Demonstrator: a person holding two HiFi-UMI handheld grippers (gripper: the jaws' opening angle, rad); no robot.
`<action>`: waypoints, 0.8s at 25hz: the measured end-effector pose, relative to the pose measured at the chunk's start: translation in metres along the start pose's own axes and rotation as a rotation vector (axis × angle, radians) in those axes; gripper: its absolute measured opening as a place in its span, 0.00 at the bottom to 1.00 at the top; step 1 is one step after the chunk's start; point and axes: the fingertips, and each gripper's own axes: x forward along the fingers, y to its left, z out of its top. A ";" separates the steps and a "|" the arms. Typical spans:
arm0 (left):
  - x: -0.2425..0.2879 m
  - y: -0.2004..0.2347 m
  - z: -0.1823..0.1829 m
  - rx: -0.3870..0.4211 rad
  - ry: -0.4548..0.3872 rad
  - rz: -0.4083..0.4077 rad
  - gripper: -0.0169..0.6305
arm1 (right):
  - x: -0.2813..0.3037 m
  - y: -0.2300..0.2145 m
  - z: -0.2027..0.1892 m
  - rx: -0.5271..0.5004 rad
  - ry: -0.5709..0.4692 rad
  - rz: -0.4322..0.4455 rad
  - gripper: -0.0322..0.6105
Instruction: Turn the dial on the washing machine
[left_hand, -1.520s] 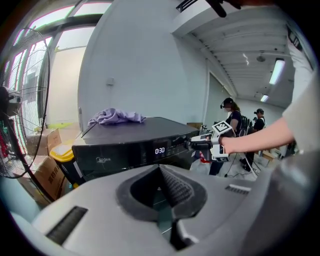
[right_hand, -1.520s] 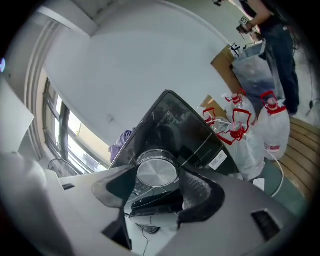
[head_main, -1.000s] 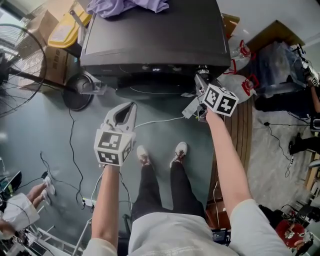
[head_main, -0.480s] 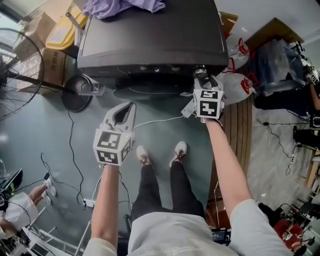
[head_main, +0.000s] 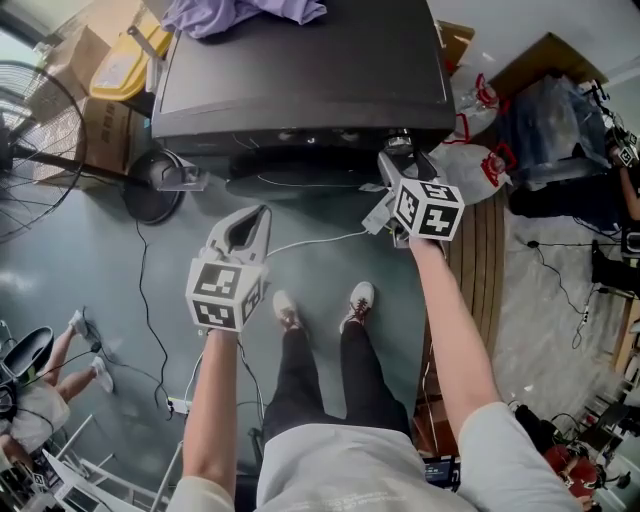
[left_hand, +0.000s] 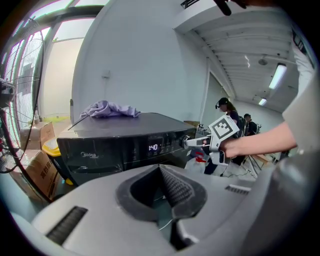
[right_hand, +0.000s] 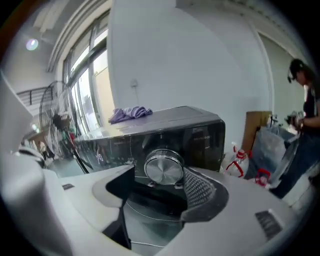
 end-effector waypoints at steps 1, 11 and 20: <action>-0.001 0.001 0.000 -0.002 0.001 0.002 0.05 | -0.001 0.000 0.003 0.071 -0.016 0.020 0.51; -0.002 -0.001 -0.006 -0.013 0.012 -0.008 0.05 | -0.001 -0.014 0.011 0.415 -0.035 0.034 0.50; -0.005 0.001 -0.008 -0.020 0.018 -0.007 0.05 | 0.000 -0.012 0.009 0.130 0.018 -0.088 0.44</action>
